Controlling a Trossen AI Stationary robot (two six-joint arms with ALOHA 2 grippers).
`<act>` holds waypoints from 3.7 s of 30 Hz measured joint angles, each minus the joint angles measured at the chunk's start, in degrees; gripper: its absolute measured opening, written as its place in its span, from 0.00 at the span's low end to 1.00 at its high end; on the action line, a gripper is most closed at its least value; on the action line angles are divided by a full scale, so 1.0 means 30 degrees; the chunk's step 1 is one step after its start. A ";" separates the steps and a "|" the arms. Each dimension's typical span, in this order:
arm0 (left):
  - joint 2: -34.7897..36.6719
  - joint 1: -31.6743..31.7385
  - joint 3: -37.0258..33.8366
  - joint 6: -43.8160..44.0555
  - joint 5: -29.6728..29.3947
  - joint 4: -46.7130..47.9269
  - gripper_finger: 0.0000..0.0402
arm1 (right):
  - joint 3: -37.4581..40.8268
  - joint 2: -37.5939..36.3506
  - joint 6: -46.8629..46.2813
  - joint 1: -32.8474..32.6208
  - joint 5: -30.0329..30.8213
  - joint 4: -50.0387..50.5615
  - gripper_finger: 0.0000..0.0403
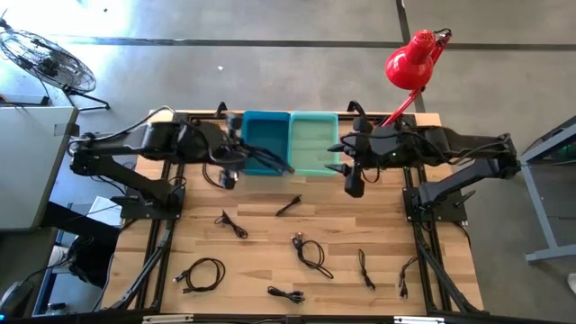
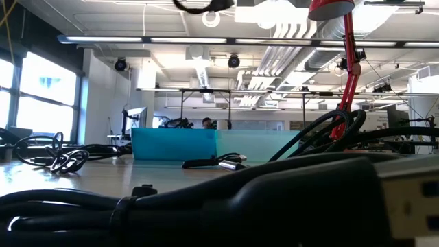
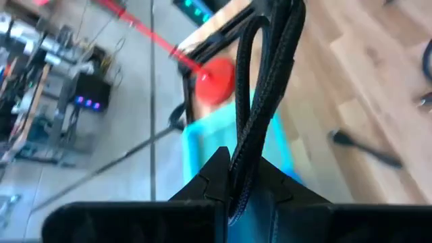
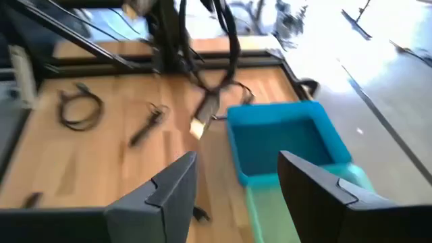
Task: Pick & Place USB Port
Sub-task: Put the black charger cable into the dark blue bin, then put the black usb cable into the light blue bin
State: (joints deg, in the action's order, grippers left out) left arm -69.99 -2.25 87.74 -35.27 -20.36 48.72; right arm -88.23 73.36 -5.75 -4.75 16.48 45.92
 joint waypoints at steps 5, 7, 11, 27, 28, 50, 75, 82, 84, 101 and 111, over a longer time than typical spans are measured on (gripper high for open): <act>0.0937 0.2265 0.0029 -0.0169 -0.0351 0.1942 0.05 | 0.0000 0.0029 -0.0213 0.0007 0.0958 0.1346 0.49; 0.1076 0.3451 0.0029 -0.0247 -0.0388 0.2638 0.05 | 0.0000 0.0029 -0.0525 0.0034 0.1293 0.1848 0.49; 0.1186 0.5825 0.0022 -0.0701 0.0353 0.3625 0.05 | 0.0000 0.0044 -0.1122 0.0230 0.2078 0.2522 0.49; -0.2572 1.3429 -0.0423 -0.3676 0.7490 0.3361 0.05 | 0.0000 0.0044 -0.1868 0.0729 0.2344 0.2953 0.49; -0.3036 1.3642 -0.0423 -0.3693 0.7617 0.3416 0.05 | 0.0000 0.0044 -0.2086 0.0729 0.2344 0.2974 0.49; -1.0538 1.4501 -0.0430 -0.5311 0.9829 0.3519 0.05 | 0.0000 0.0044 -0.4762 0.0692 0.1513 0.4049 0.49; -1.1054 1.4489 -0.0410 -0.2098 0.7962 0.3481 0.61 | 0.0000 0.0044 -0.4933 0.0697 0.1520 0.4041 0.49; -1.0977 1.4367 0.0788 -0.2091 0.8809 0.6644 0.61 | 0.0000 0.0044 -0.4494 0.0696 0.1524 0.4041 0.49; -1.0650 1.4099 0.1408 -0.2148 0.9921 0.7321 0.61 | 0.0000 0.0044 -0.4433 0.0699 0.1528 0.4041 0.49; -0.3420 0.5684 0.3686 0.1959 1.0475 1.3489 0.60 | 0.0000 0.0044 -0.2606 0.0714 0.1739 0.4030 0.49; -0.2136 -0.1485 0.3665 0.5776 0.8015 1.3759 0.60 | 0.0000 0.0046 -0.1375 0.0714 0.1826 0.3990 0.49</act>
State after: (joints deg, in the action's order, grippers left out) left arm -76.40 -6.71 98.74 -17.94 3.69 90.00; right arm -88.23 73.50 -9.87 -2.61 21.96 57.89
